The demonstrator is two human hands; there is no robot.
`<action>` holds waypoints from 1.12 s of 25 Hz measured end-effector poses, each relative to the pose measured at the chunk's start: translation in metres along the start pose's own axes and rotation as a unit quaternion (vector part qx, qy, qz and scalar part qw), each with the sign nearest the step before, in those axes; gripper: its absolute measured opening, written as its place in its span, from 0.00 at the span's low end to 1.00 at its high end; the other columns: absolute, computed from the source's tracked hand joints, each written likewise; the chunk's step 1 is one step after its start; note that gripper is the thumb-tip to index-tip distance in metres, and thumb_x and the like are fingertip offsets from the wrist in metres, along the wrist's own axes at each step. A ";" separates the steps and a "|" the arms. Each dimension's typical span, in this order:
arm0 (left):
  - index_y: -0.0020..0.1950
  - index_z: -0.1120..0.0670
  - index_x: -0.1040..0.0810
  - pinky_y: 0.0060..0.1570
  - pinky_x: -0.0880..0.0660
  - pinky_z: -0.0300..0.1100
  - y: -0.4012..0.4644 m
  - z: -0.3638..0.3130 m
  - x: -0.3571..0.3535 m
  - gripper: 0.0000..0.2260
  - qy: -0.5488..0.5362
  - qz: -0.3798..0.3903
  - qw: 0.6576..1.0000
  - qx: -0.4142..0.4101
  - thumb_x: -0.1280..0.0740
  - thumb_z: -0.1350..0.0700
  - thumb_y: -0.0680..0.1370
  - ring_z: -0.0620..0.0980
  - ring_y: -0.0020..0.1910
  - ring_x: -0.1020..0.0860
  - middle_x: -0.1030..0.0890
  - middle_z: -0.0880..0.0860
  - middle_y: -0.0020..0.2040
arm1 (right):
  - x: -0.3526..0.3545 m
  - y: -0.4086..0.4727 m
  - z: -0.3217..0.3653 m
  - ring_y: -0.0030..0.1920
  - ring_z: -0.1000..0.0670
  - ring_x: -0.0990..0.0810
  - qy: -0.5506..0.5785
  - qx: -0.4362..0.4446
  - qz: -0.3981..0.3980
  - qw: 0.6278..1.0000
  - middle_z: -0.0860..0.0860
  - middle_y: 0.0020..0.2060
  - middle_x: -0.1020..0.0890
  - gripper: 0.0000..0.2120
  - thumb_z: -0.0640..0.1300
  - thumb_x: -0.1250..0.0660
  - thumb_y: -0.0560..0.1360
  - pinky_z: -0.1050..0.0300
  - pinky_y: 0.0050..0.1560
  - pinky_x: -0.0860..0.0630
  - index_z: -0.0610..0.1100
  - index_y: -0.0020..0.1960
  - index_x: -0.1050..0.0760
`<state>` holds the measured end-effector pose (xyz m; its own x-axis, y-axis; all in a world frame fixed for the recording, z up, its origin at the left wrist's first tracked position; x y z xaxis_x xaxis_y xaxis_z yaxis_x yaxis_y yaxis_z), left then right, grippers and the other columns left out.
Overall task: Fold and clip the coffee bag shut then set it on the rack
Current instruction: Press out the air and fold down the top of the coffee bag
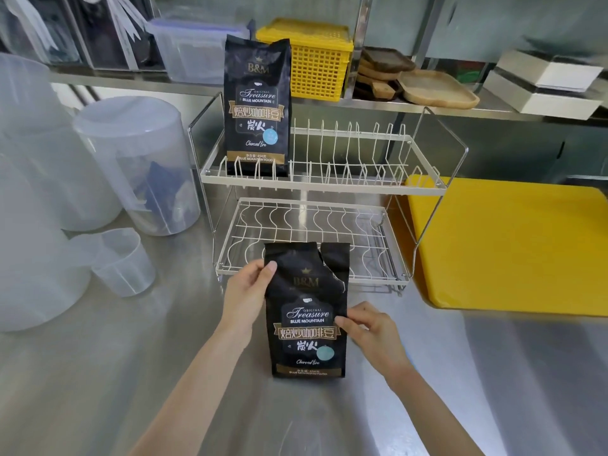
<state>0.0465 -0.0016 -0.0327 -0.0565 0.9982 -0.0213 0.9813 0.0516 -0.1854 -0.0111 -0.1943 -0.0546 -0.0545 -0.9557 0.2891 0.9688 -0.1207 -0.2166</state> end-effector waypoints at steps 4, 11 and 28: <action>0.35 0.48 0.23 0.52 0.27 0.45 -0.007 -0.010 0.003 0.07 0.057 0.002 0.997 -0.057 0.35 0.54 0.74 0.39 0.39 0.22 0.18 0.42 0.36 | 0.012 -0.002 -0.007 0.43 0.50 0.22 0.027 -0.014 -0.025 0.999 0.47 0.39 0.22 0.11 0.40 0.33 0.71 0.54 0.44 0.23 0.51 0.33 0.24; 0.37 0.46 0.22 0.50 0.26 0.39 -0.014 -0.018 -0.013 0.08 0.087 0.074 0.991 -0.075 0.35 0.56 0.74 0.36 0.39 0.22 0.18 0.43 0.39 | 0.043 -0.008 0.044 0.50 0.57 0.24 -0.007 0.079 -0.117 0.990 0.51 0.52 0.23 0.12 0.43 0.35 0.73 0.74 0.42 0.27 0.47 0.56 0.28; 0.58 0.45 0.33 0.48 0.29 0.28 -0.025 -0.002 -0.012 0.22 0.193 0.159 0.963 -0.096 0.29 0.56 0.69 0.38 0.52 0.27 0.27 0.37 0.51 | -0.012 -0.004 0.129 0.45 0.51 0.21 -0.337 0.262 0.089 0.900 0.49 0.45 0.15 0.10 0.48 0.36 0.73 0.51 0.49 0.23 0.49 0.51 0.20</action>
<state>0.0229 -0.0146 -0.0254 0.2889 0.9000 0.3265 0.9557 -0.2910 -0.0436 0.0164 -0.1482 0.0633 0.1019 -0.5458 0.8317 0.9384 0.3301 0.1017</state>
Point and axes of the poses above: each hand's wrist, its own y-axis towards the middle knuckle, its own x-axis out of the back of the hand, z = x × y, the point moved 7 cm from there along y, towards the middle knuckle
